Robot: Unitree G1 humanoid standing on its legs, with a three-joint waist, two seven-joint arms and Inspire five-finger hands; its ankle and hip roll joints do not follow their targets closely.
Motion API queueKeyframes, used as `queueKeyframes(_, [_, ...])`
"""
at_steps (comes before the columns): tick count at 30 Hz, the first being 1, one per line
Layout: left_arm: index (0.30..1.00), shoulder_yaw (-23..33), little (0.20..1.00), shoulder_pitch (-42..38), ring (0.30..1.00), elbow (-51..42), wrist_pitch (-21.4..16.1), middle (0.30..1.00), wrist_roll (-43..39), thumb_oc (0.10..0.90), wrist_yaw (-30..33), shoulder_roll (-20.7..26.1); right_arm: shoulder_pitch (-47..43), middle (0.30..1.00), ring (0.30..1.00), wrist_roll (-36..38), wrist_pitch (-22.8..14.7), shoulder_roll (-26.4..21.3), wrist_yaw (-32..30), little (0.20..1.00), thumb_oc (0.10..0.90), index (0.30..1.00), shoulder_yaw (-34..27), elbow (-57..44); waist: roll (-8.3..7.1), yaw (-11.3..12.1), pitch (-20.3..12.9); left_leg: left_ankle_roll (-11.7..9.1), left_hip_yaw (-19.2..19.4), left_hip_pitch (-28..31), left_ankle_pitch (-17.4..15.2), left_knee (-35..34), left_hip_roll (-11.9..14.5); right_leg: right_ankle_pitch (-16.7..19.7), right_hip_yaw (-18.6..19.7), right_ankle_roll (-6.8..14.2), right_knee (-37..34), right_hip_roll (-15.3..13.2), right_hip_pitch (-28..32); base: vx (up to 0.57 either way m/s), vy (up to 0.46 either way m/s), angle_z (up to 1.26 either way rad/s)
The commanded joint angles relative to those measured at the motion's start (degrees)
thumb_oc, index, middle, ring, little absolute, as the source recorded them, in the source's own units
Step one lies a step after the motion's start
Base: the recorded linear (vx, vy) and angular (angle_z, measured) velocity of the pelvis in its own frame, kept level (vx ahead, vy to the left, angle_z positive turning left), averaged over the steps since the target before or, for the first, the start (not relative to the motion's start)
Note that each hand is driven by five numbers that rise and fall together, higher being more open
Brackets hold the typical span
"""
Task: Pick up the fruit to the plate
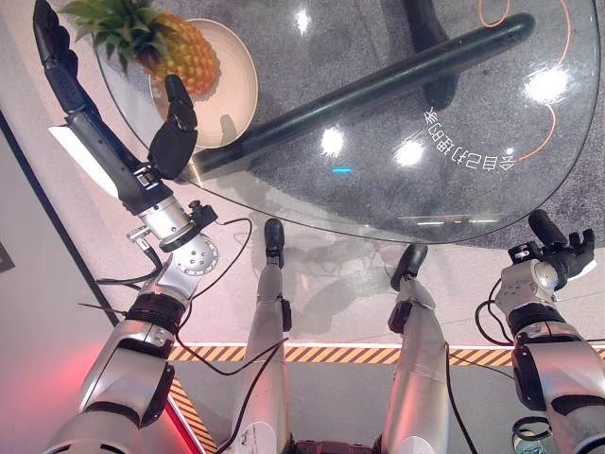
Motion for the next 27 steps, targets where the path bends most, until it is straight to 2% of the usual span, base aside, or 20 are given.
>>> queueKeyframes(1, [0.900, 4.19, 0.900, -3.52, 0.900, -3.83, -3.96, 0.900, 1.46, 0.800, 4.65, 1.24, 1.86, 0.900, 0.900, -1.76, -3.22, -5.14, -1.34, 0.900, 0.800, 0.900, -1.76, -0.89, 0.15, 0.37, -0.99, 0.19, -0.90, -0.66, -7.09, 7.07, -1.09, 3.02, -1.79, -0.15, -3.71, 2.50, 1.22, 0.00, 0.000, 0.00])
queueKeyframes(5, [0.900, 3.97, 0.900, -3.00, 0.900, -3.93, -3.85, 0.900, 0.74, 0.800, 3.97, 1.28, 2.53, 0.900, 0.900, -1.74, -3.36, -4.80, -1.46, 0.900, 0.800, 0.900, -1.82, -1.11, 0.16, 0.46, -0.99, 0.11, -0.90, -0.31, -7.60, 7.27, -0.95, 2.45, -1.76, -0.08, -3.27, 2.48, 1.49, 0.00, 0.000, 0.00])
queueKeyframes(8, [0.900, 4.55, 0.900, -2.27, 0.900, -3.88, -4.96, 0.900, -5.71, 0.800, 0.40, 0.85, 3.02, 0.900, 0.900, -1.59, -3.29, -5.00, -0.82, 0.900, 0.800, 0.900, -2.01, -1.13, 0.21, 0.50, -0.99, 0.09, -0.66, -0.14, -7.48, 7.15, -0.77, 2.27, -1.88, -0.11, -3.05, 2.43, 1.63, 0.00, 0.000, 0.00])
queueKeyframes(10, [0.900, 5.80, 0.900, -1.07, 0.900, -3.44, -6.47, 0.900, -13.88, 0.800, -5.71, 0.01, 3.65, 0.900, 0.900, -1.92, -3.35, -4.82, -0.39, 0.900, 0.800, 0.900, -2.52, -1.04, 0.27, 0.50, -0.99, 0.06, -0.50, 0.50, -7.52, 6.83, -0.68, 2.12, -1.86, -0.05, -3.11, 2.47, 2.08, 0.00, 0.000, 0.00])
queueKeyframes(12, [0.900, 7.17, 0.900, 0.57, 0.900, -3.24, -5.99, 0.900, -24.39, 0.800, -15.08, -0.81, 4.58, 0.900, 0.900, -2.43, -3.47, -4.41, -0.35, 0.900, 0.800, 0.900, -3.22, -1.05, 0.31, 0.48, -0.99, 0.05, -0.15, 1.41, -7.42, 6.41, -0.51, 2.10, -1.91, 0.05, -3.34, 2.53, 2.90, 0.00, 0.000, 0.00])
queueKeyframes(13, [0.900, 7.46, 0.900, 1.03, 0.900, -3.13, -5.97, 0.900, -27.17, 0.800, -17.01, -1.01, 4.86, 0.900, 0.900, -2.44, -3.51, -4.26, -0.29, 0.900, 0.800, 0.900, -3.37, -0.97, 0.32, 0.45, -0.99, 0.05, -0.07, 1.80, -7.37, 6.18, -0.51, 2.16, -1.88, 0.12, -3.51, 2.57, 3.21, 0.00, 0.000, 0.00])
queueKeyframes(16, [0.900, 9.65, 0.900, 4.03, 0.900, -1.98, -3.85, 0.900, -41.74, 0.800, -27.09, -1.62, 6.74, 0.900, 0.900, -3.47, -3.18, -3.92, 0.24, 0.900, 0.800, 0.900, -4.87, -0.56, 0.40, 0.27, -0.99, -0.02, 0.57, 4.74, -7.16, 4.98, -0.39, 2.28, -1.87, 0.40, -4.61, 2.62, 5.88, 0.00, 0.008, 0.01])
queueKeyframes(18, [0.900, 11.24, 0.900, 5.68, 0.900, -0.77, -1.28, 0.900, -47.41, 0.800, -32.06, -1.51, 8.27, 0.900, 0.900, -4.03, -3.03, -3.58, 0.52, 0.900, 0.800, 0.900, -5.72, -0.44, 0.26, 0.10, -0.99, -0.11, 1.15, 7.15, -6.94, 3.99, -0.18, 2.59, -1.92, 0.65, -5.83, 2.49, 8.31, -0.01, 0.037, 0.03])
queueKeyframes(27, [0.900, 14.70, 0.900, 13.41, 0.900, 5.02, 7.09, 0.900, -55.29, 0.800, -41.51, -1.77, 17.30, 0.900, 0.900, -8.50, -0.58, -2.18, 1.32, 0.900, 0.800, 0.900, -9.83, -0.13, -0.34, -0.57, -1.20, 0.07, 3.40, 22.02, -5.76, -1.49, -0.64, 5.13, -1.55, 1.87, -13.33, 1.07, 24.00, 0.03, 0.064, -0.04])
